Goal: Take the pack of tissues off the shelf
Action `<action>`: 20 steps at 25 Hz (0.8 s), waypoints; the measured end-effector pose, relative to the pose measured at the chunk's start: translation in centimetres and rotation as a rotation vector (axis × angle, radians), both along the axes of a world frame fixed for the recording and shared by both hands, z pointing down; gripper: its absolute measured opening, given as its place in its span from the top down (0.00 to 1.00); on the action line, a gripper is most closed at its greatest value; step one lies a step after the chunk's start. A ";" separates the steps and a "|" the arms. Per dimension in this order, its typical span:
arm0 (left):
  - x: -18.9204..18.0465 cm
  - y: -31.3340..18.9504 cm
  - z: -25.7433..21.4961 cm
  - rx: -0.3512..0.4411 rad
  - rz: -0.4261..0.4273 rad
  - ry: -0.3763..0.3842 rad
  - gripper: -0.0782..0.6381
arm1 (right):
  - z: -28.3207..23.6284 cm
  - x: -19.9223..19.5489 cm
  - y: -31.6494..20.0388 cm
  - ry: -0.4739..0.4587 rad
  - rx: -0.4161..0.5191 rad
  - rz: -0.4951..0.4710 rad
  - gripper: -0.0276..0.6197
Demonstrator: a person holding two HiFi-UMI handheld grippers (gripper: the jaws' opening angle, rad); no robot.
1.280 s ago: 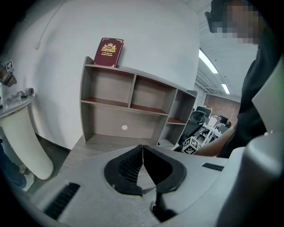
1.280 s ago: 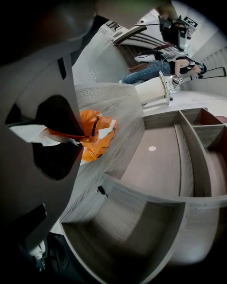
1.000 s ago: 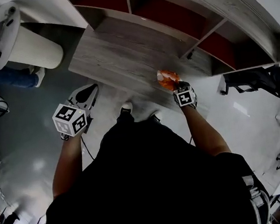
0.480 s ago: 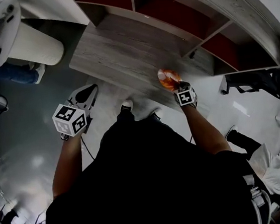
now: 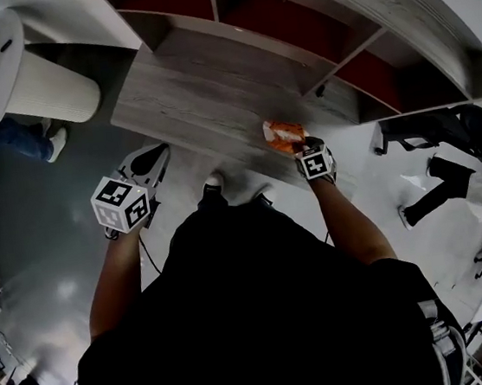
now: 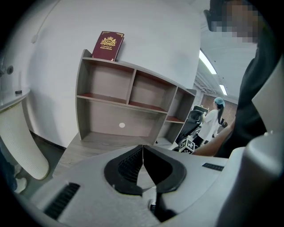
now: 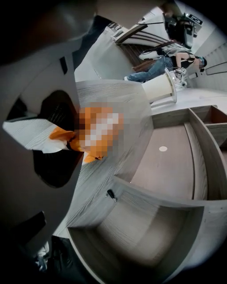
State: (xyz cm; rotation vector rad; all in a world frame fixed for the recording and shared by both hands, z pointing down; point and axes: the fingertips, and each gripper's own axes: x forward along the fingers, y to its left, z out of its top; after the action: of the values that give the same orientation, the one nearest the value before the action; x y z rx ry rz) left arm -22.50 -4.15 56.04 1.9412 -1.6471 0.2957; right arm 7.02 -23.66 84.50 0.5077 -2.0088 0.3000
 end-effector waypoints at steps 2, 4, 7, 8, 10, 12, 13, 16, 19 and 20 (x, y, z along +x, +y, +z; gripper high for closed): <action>0.0 -0.5 -0.1 0.005 0.012 0.003 0.87 | -0.2 0.2 0.3 -0.013 -0.011 0.014 0.74; 0.0 -1.0 -0.1 0.011 0.027 0.008 0.87 | -0.6 0.6 0.5 -0.019 -0.010 0.027 0.73; 0.4 -2.0 -0.1 0.018 0.055 0.016 0.87 | -1.2 2.1 0.3 0.010 0.008 0.063 0.72; 0.6 -2.3 -0.1 0.020 0.067 0.017 0.87 | -1.3 2.7 0.2 0.018 0.014 0.082 0.72; 1.0 -3.0 -0.2 0.027 0.091 0.019 0.87 | -1.7 3.3 0.1 0.000 0.021 0.109 0.72; 1.3 -3.5 -0.3 0.035 0.112 0.022 0.87 | -2.3 3.6 0.2 -0.018 0.019 0.130 0.72; 1.3 -3.7 -0.4 0.038 0.122 0.024 0.87 | -2.7 3.9 0.3 -0.020 0.022 0.142 0.72; 1.6 -4.4 -0.6 0.048 0.151 0.031 0.87 | -3.9 4.7 0.2 -0.031 0.040 0.183 0.72; 2.2 -5.4 -0.9 0.062 0.183 0.034 0.87 | -5.3 5.3 -0.1 -0.052 0.057 0.219 0.72; 2.4 -5.8 -1.0 0.068 0.194 0.035 0.87 | -5.8 5.6 -0.1 -0.059 0.061 0.231 0.72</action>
State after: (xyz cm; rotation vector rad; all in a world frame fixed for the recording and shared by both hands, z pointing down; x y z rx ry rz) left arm -20.14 -9.90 55.01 2.1498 -1.4658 0.2820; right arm 12.57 -23.75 78.73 0.7797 -2.0237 0.3990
